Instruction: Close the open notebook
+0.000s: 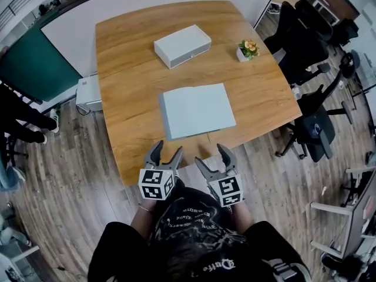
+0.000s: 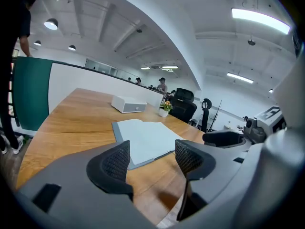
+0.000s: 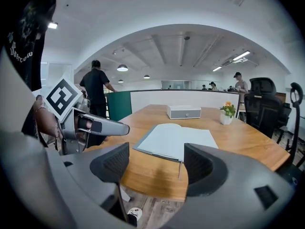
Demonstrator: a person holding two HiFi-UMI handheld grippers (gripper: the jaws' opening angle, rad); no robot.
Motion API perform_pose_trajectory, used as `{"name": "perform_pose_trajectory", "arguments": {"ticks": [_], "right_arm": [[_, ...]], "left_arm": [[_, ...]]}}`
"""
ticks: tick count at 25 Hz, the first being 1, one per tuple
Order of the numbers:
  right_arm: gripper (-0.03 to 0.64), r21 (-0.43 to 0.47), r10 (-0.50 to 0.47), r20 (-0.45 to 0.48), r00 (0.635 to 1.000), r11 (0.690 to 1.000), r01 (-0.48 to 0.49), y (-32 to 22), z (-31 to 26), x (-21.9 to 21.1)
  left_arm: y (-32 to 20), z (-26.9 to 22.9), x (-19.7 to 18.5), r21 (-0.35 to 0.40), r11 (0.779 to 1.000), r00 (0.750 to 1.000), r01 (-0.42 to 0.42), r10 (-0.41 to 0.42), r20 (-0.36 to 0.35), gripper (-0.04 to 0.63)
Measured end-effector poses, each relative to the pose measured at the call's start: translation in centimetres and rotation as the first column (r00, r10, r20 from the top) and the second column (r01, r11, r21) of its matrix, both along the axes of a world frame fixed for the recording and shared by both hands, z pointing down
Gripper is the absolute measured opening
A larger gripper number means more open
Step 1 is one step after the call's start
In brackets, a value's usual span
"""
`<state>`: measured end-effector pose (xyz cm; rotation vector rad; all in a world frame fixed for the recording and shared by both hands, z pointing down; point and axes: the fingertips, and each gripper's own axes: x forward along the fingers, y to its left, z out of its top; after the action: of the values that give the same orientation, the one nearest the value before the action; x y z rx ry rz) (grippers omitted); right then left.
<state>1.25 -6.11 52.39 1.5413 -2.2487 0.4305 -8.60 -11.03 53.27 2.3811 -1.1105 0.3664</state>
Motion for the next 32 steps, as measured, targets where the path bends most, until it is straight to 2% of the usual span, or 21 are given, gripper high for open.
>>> {"name": "perform_pose_trajectory", "arguments": {"ticks": [5, 10, 12, 14, 17, 19, 24, 25, 28, 32], "right_arm": [[0.333, -0.005, 0.038, -0.003, 0.999, 0.999, -0.038, -2.6, 0.5, -0.6], [0.301, -0.013, 0.052, -0.009, 0.999, 0.999, -0.052, -4.2, 0.9, -0.4], [0.22, -0.02, 0.052, -0.013, 0.999, 0.998, -0.052, -4.7, 1.0, 0.1], [0.191, -0.022, 0.04, -0.014, 0.999, 0.999, -0.041, -5.4, 1.0, 0.5], [0.06, -0.02, -0.01, -0.022, 1.0, 1.0, 0.009, -6.6, 0.9, 0.9], [0.008, -0.022, -0.055, -0.028, 0.998, 0.998, 0.054, -7.6, 0.7, 1.0], [0.008, -0.025, -0.145, -0.035, 0.989, 0.989, 0.144, -9.5, 0.5, 1.7], [0.008, -0.028, -0.159, -0.038, 0.986, 0.987, 0.158, -9.8, 0.7, 1.8], [0.008, -0.047, -0.2, -0.048, 0.979, 0.979, 0.198, -10.7, 1.4, 2.5], [0.008, -0.067, -0.252, -0.044, 0.967, 0.966, 0.248, -11.6, 2.2, 3.4]], "left_arm": [[-2.6, 1.2, -0.7, -0.027, 0.999, 0.999, -0.021, 0.023, 0.044, 0.322], [-4.2, 1.8, -1.0, -0.049, 0.999, 0.999, -0.01, 0.011, 0.032, 0.322], [-4.5, 2.1, -0.9, -0.058, 0.998, 0.999, -0.003, 0.005, 0.038, 0.322], [-4.7, 2.4, -0.7, -0.072, 0.997, 0.999, 0.008, -0.005, 0.039, 0.322], [-5.2, 3.0, -0.4, -0.104, 0.994, 0.999, 0.032, -0.027, 0.047, 0.307], [-5.9, 3.4, -0.4, -0.125, 0.989, 0.996, 0.08, -0.073, 0.06, 0.307], [-6.4, 5.3, -0.7, -0.208, 0.952, 0.971, 0.225, -0.202, 0.127, 0.307], [-6.3, 5.7, -0.7, -0.23, 0.941, 0.966, 0.246, -0.218, 0.142, 0.307], [-6.0, 6.8, -0.5, -0.285, 0.911, 0.951, 0.299, -0.258, 0.171, 0.245], [-5.7, 8.4, 0.0, -0.342, 0.872, 0.933, 0.349, -0.289, 0.215, 0.253]]}}
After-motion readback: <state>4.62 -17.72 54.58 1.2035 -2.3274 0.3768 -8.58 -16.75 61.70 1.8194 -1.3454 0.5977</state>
